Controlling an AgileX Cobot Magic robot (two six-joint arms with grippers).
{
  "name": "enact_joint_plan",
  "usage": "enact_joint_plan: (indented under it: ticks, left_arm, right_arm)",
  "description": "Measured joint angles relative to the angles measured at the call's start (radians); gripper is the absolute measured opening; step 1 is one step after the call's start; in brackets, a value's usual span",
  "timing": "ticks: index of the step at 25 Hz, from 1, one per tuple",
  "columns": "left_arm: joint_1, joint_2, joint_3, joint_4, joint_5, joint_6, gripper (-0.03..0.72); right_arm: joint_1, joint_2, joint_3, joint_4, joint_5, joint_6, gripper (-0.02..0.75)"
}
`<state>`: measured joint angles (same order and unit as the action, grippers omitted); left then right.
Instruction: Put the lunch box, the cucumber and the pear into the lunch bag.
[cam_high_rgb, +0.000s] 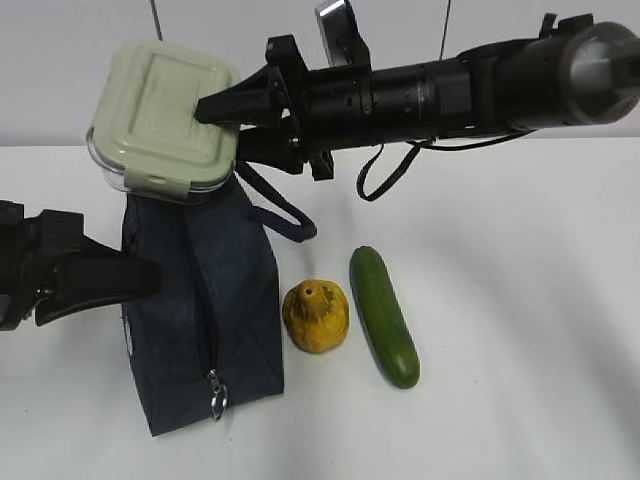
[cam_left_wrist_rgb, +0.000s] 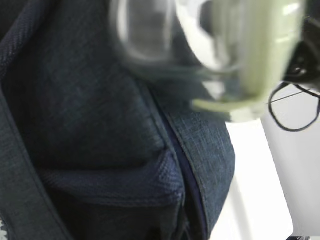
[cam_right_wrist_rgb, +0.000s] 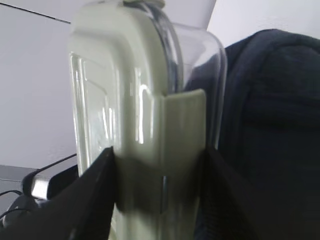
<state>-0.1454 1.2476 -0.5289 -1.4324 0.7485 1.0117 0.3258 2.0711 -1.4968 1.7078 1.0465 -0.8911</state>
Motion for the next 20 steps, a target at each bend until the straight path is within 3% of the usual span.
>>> enact_joint_plan:
  ticks: [6, 20]
  left_arm:
    - [0.000, 0.006, 0.000, 0.025, -0.003, 0.000, -0.013]
    - [0.000, 0.006, 0.000, 0.049, -0.005, 0.000, -0.013]
  right_arm:
    - [-0.002, 0.027, -0.002, -0.039, 0.009, 0.000, 0.368]
    - [-0.054, 0.029, -0.017, -0.381, 0.015, 0.093, 0.368]
